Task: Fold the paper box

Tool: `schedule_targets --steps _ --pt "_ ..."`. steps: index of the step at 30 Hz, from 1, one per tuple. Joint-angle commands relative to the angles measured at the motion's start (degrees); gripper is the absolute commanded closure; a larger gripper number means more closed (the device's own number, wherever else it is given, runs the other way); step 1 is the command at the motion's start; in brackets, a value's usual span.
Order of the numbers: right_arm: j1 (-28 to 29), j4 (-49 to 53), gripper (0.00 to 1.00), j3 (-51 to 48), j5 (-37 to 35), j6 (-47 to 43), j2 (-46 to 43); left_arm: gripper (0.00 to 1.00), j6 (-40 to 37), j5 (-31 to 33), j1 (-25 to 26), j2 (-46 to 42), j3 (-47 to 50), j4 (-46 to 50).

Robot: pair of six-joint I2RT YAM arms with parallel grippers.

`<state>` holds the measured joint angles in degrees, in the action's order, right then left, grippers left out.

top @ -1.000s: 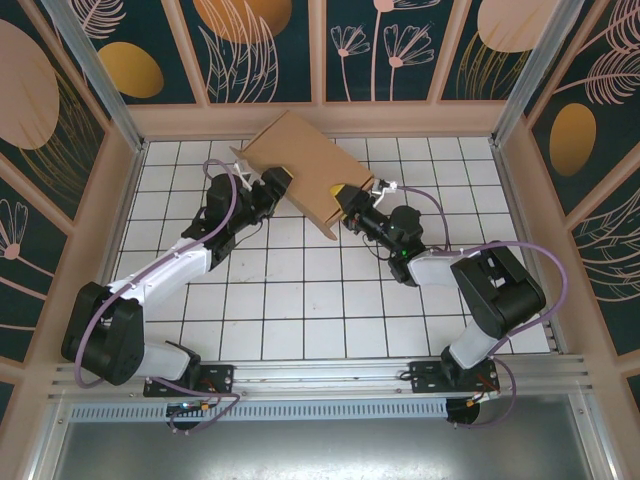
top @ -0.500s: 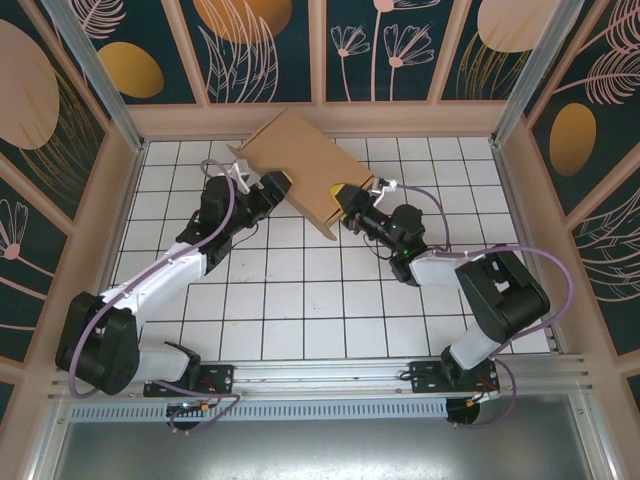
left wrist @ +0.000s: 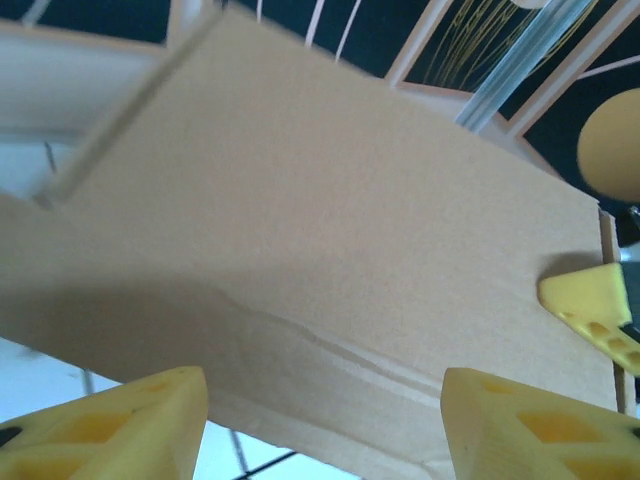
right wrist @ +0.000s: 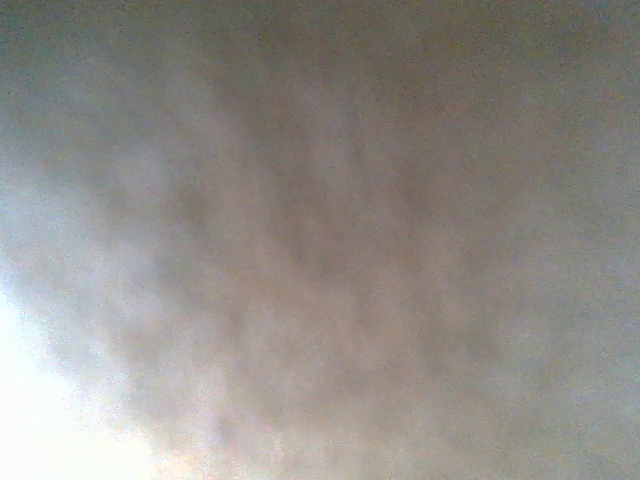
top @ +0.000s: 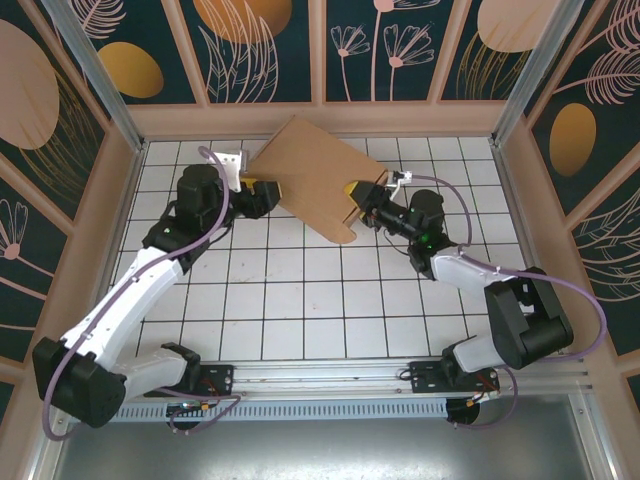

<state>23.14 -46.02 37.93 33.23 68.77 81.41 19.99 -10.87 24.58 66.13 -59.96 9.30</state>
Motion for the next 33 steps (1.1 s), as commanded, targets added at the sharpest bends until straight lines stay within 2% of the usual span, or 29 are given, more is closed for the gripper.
schedule_targets --steps 1,4,6,9,14,18,24,30,33 --pt "-0.9 7.1 0.54 3.1 4.4 -4.2 -1.4 0.38 -13.1 9.8 2.0 -1.6 -2.9 6.5" --pt "-1.5 8.9 0.53 3.0 6.2 -4.8 -1.0 0.39 -18.9 15.5 7.1 -3.0 -0.4 2.8" --pt "-2.2 8.5 0.52 2.5 8.0 -4.1 -0.4 0.37 -27.2 21.0 12.5 -3.8 2.9 -0.3" --pt "-2.8 5.9 0.52 1.8 11.0 -2.2 0.9 0.35 -41.7 22.7 17.3 -5.4 10.3 -6.5" --pt "-3.0 4.6 0.52 2.0 14.6 -1.4 1.7 0.31 -55.3 23.1 18.6 -5.0 17.1 -11.8" --pt "-3.0 2.4 0.51 2.0 18.1 -0.7 2.5 0.30 -64.0 27.2 20.1 -3.6 20.0 -17.1" --pt "-3.1 -8.0 0.51 0.0 22.6 5.8 4.5 0.29 -79.9 26.7 23.6 -2.3 22.7 -21.0" --pt "-2.9 -12.0 0.51 -0.3 25.0 8.1 4.8 0.31 -94.1 34.1 25.1 0.7 27.1 -37.2" --pt "-2.6 -14.4 0.50 -0.5 25.9 9.7 5.3 0.34 -98.6 36.7 25.3 2.2 28.1 -44.9"
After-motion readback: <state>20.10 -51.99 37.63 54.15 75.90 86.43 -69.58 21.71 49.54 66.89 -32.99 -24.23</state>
